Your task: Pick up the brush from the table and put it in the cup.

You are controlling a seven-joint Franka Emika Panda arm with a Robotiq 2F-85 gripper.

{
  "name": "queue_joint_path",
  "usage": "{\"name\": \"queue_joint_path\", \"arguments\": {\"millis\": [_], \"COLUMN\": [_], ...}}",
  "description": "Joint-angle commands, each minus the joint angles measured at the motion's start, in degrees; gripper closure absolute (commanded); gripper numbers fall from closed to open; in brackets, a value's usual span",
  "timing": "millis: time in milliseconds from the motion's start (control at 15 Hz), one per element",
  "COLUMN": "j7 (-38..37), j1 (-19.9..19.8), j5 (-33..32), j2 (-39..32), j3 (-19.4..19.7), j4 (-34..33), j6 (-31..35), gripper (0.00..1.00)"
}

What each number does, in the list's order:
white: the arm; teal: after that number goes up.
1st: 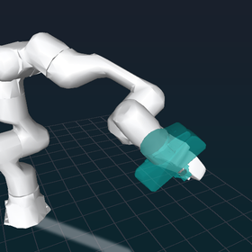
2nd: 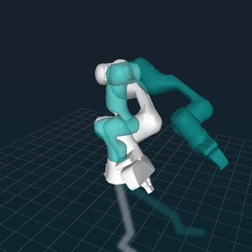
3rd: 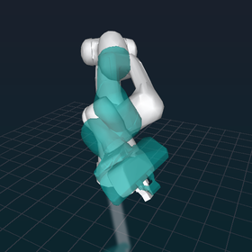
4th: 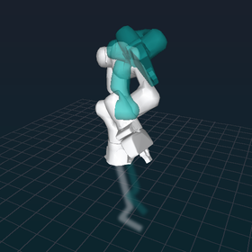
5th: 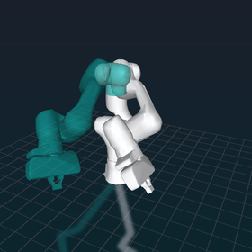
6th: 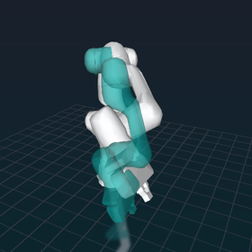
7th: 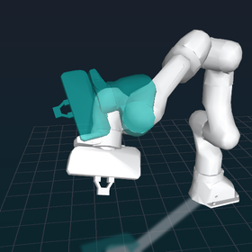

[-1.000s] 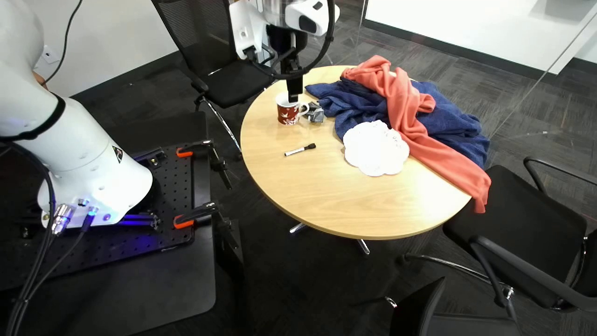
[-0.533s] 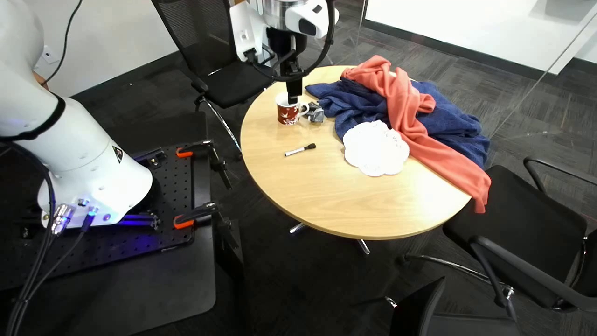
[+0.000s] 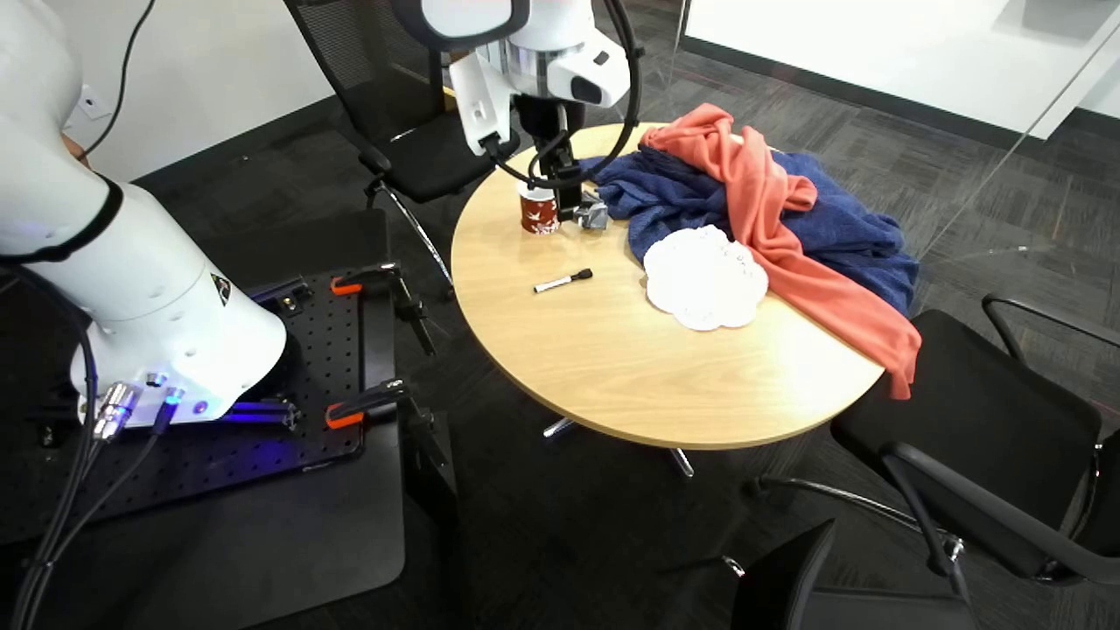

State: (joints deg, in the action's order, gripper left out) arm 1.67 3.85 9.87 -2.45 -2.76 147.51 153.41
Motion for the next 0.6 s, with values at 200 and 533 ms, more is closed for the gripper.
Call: {"name": "queue_joint_path", "arguments": {"millis": [200,533], "j7": [-4.21,-8.57], "j1": [1.84,6.10], "j5": [-3.29,-7.57], "j2": [-11.83,-21.63], "j3": [-1.55,-0.34], "j4": [-3.19,-8.99], "j6": [7.54,10.49], "gripper": [0.00,0.00]}}
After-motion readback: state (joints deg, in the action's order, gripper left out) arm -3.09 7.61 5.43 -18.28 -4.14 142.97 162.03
